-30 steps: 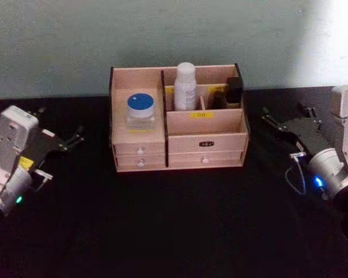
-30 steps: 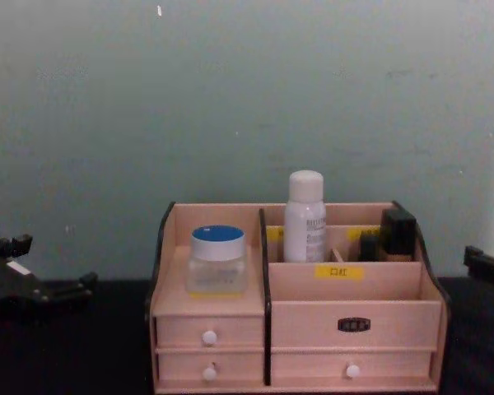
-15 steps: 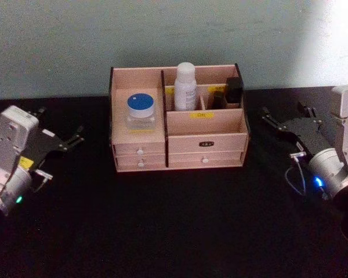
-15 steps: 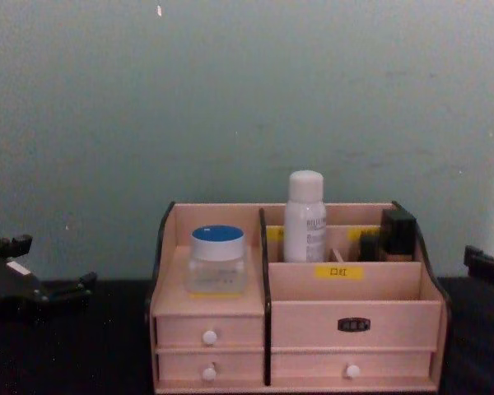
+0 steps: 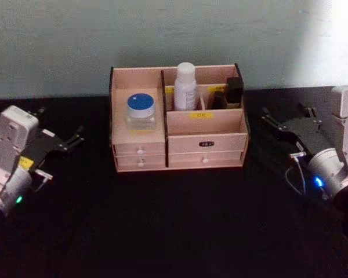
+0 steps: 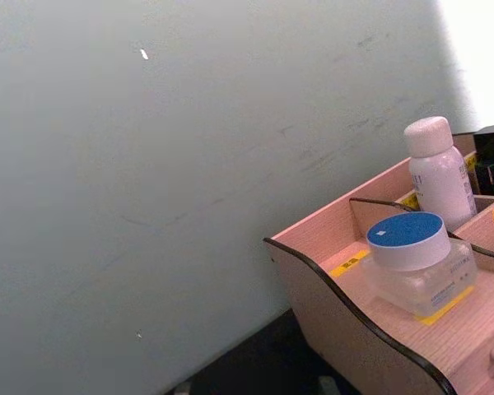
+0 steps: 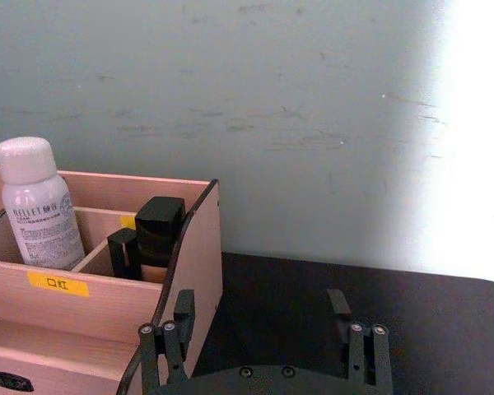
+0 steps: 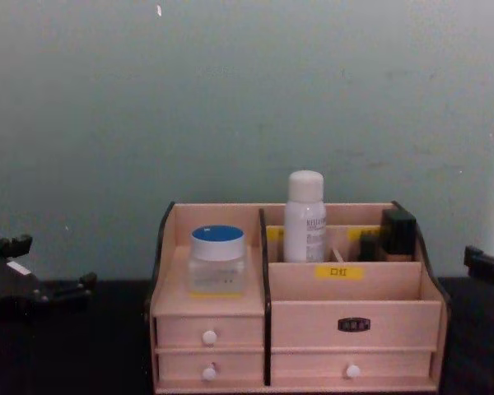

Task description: Pick up the facial cleanser and watermelon frost from the table and place them into the tiered storage box.

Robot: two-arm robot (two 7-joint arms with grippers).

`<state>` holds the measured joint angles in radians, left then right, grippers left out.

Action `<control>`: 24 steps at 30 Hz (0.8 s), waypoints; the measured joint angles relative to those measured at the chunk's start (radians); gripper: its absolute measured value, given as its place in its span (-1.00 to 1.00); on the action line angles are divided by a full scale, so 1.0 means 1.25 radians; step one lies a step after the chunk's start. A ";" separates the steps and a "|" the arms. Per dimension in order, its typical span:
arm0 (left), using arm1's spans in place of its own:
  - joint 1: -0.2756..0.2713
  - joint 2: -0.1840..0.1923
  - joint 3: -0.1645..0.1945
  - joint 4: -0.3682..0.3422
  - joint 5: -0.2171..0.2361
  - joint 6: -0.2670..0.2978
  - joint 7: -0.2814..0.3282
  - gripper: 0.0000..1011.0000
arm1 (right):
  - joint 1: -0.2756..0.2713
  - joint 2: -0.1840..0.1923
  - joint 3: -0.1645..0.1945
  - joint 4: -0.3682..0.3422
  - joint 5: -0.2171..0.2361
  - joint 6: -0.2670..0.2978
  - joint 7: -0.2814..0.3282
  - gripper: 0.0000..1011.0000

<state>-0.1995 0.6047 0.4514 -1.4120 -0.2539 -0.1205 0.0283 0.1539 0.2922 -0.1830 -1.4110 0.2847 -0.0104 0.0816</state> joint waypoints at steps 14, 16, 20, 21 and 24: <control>0.000 0.000 0.000 0.000 0.000 0.000 0.000 0.98 | 0.000 0.000 0.000 0.000 0.000 0.000 0.000 0.98; 0.000 0.000 0.000 0.000 0.000 0.000 0.000 0.98 | 0.000 0.000 0.000 0.000 0.000 0.000 0.000 0.98; 0.000 0.000 0.000 0.000 0.000 0.000 0.000 0.98 | 0.000 0.000 0.000 0.000 0.000 0.000 0.000 0.98; 0.000 0.000 0.000 0.000 0.000 0.000 0.000 0.98 | 0.000 0.000 0.000 0.000 0.000 0.000 0.000 0.98; 0.000 0.000 0.000 0.000 0.000 0.000 0.000 0.98 | 0.000 0.000 0.000 0.000 0.000 0.000 0.000 0.98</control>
<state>-0.1995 0.6047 0.4514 -1.4120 -0.2539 -0.1205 0.0283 0.1538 0.2922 -0.1830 -1.4110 0.2845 -0.0104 0.0816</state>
